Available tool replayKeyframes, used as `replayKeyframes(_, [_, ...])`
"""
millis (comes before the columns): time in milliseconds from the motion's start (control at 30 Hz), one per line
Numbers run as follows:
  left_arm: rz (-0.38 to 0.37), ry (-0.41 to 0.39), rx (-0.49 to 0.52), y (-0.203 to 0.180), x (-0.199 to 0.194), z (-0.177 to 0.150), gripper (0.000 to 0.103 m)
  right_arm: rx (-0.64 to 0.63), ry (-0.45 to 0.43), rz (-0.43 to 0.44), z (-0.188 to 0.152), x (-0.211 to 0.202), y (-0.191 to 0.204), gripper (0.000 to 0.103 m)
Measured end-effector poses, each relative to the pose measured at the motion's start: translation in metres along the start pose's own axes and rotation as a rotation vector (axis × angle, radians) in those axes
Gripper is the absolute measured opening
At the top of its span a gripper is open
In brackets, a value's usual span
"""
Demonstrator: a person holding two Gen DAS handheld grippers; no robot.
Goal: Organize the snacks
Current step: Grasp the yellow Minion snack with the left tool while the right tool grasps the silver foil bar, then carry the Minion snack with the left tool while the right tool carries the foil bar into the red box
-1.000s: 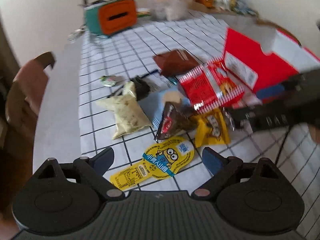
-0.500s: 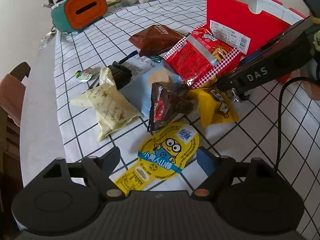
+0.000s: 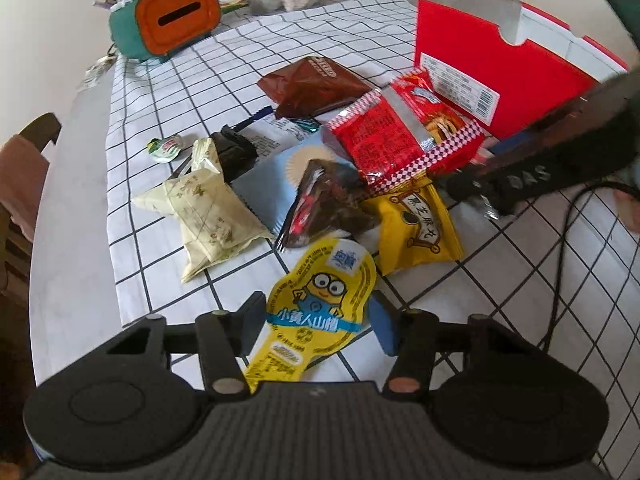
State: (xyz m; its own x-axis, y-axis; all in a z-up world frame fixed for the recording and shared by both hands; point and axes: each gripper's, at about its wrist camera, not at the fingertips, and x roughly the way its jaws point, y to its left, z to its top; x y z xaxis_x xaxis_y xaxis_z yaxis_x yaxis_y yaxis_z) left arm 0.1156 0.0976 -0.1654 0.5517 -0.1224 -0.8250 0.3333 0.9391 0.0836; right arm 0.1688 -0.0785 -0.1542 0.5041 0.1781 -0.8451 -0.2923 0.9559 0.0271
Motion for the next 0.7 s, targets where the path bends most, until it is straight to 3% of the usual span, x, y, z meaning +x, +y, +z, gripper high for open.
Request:
replayKeyframes(167, [0.02,-0.003,-0.016,-0.003,-0.001,-0.001,0.051,0.028,0.0,0.013,-0.013,-0.018,-0.004,0.042])
replayKeyframes(700, [-0.025,0.013,-0.174,0.001,-0.016,-0.01,0.051,0.114,-0.04,0.059,-0.051,-0.081,-0.016,0.042])
